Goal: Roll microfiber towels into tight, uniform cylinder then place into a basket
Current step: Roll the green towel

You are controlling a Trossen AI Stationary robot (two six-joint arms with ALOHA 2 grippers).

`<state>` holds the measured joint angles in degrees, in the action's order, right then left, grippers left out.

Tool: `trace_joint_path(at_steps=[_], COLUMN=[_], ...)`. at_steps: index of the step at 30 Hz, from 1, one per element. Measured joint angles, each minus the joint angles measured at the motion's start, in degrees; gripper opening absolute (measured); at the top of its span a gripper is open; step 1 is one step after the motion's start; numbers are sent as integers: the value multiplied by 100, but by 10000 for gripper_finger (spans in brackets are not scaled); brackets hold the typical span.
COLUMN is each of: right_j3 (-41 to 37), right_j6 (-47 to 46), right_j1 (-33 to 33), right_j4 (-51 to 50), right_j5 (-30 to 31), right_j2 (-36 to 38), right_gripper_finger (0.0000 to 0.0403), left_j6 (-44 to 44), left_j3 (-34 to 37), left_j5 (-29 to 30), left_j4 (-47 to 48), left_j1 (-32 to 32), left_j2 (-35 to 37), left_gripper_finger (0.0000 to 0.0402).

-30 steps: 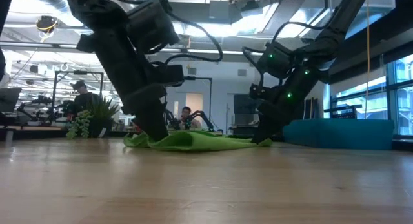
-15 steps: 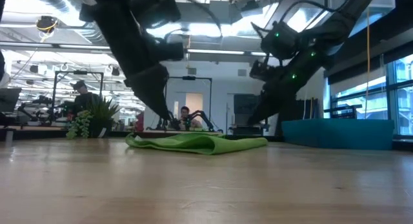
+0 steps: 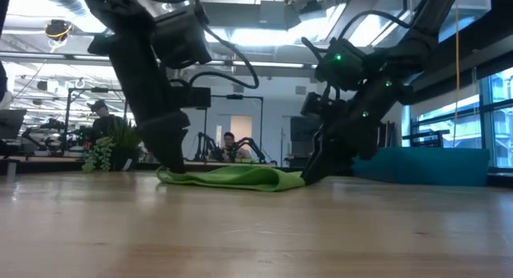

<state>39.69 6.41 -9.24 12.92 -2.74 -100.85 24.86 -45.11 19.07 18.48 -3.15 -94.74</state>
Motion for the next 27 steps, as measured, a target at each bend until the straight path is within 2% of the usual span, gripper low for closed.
trace_joint_path(at_steps=[13,19,27], right_j3=[-1,-19,-13], right_j6=[540,1019,1803], right_j1=[-176,-95,549], right_j4=[203,28,-469], right_j5=[189,372,484], right_j2=[-62,192,834], right_gripper_finger=[194,194,194], left_j6=[355,93,-146], left_j3=[130,-85,-367], left_j5=[-413,-139,293], left_j4=[-901,-750,-336], left_j1=[-705,-846,-977], left_j2=[-105,-63,280], left_gripper_finger=[89,89,89])
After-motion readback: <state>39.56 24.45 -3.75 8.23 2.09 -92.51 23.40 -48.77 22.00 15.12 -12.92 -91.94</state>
